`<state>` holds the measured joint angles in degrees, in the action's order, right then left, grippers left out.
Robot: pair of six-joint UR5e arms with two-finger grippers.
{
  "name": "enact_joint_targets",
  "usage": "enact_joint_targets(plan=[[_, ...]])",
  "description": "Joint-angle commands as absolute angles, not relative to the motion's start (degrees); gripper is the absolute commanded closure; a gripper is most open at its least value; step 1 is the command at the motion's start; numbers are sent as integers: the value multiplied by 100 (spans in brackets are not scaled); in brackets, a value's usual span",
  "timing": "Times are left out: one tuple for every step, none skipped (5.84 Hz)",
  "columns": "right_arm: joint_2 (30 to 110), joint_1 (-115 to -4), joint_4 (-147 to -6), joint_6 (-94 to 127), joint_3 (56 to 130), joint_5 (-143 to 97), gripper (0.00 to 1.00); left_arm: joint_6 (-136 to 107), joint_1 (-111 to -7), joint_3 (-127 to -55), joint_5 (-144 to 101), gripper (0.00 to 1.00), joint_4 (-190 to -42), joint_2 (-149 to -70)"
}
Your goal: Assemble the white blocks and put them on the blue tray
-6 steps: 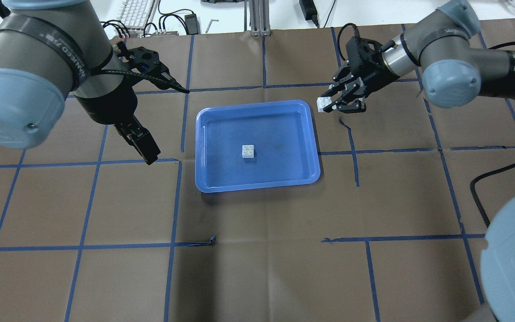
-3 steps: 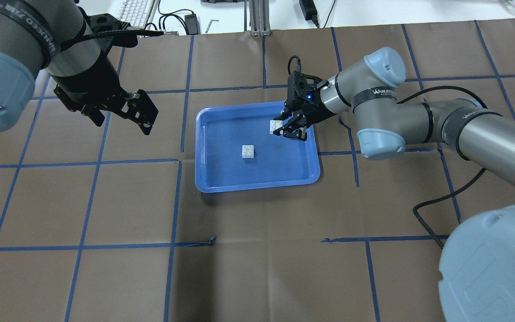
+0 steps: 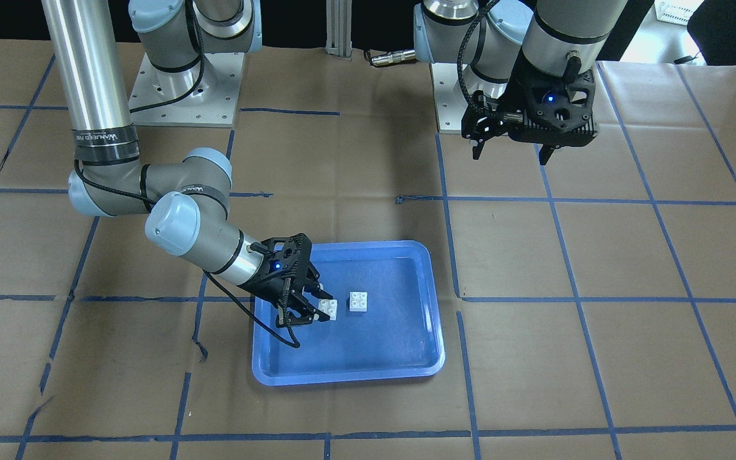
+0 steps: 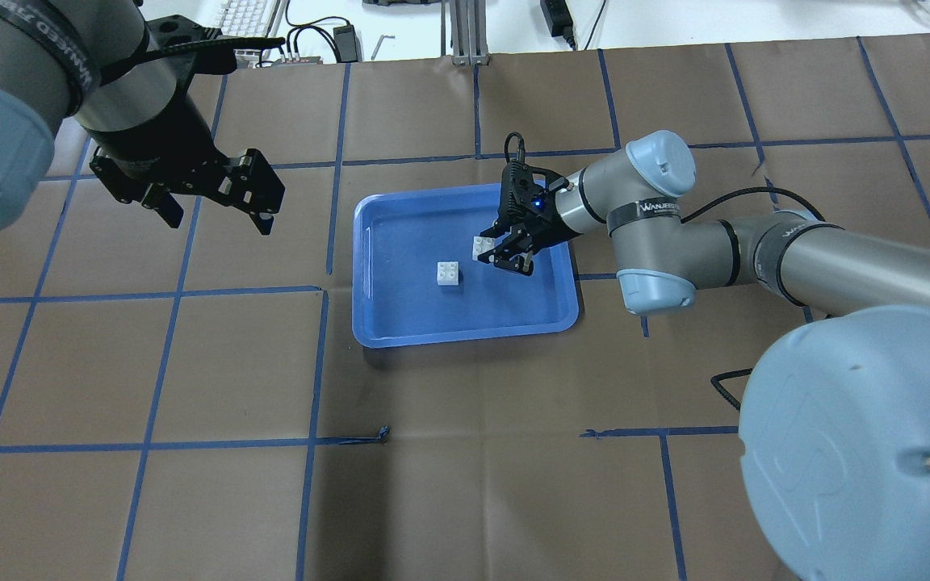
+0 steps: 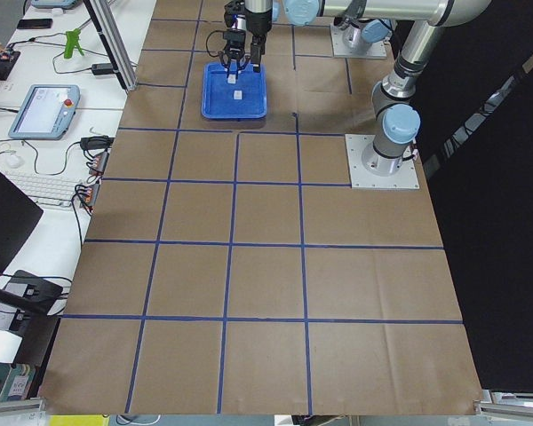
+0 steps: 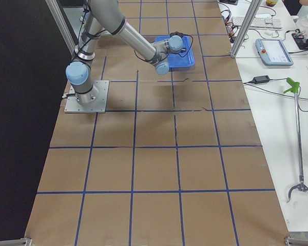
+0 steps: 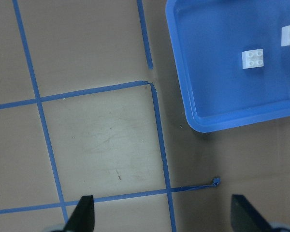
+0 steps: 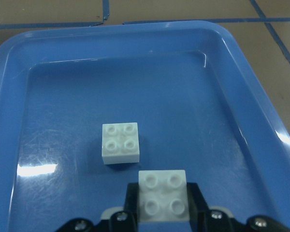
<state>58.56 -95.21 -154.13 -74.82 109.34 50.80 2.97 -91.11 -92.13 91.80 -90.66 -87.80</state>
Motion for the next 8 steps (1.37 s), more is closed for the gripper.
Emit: enact_joint_targets(plan=[[5836,-9588,-15442,-7479,11047,5089,74,9,-9079,-9193,8922,1,-9070,-8780],[5810,-9719,-15460,-7479,11048,5089,74,44,-9070,-9202,8930,1,-9079,-8780],[5792,-9738,-15460,-7479,11048,5089,74,44,-9079,-9193,8956,1,-9079,-8772],[5748,-9747,-15460,-7471,11048,5089,74,44,-9079,-9202,8982,1,-9088,-8745],[5731,-9756,-15460,-7471,11065,5089,74,44,-9088,-9202,8974,1,-9088,-8736],[5730,-9765,-15460,-7471,11074,5089,74,44,-9079,-9193,8965,1,-9088,-8728],[5713,-9773,-15460,-7471,11083,5089,74,44,-9079,-9202,8982,1,-9088,-8728],[5695,-9791,-15469,-7471,11074,5089,74,53,-9079,-9202,8982,1,-9079,-8728]])
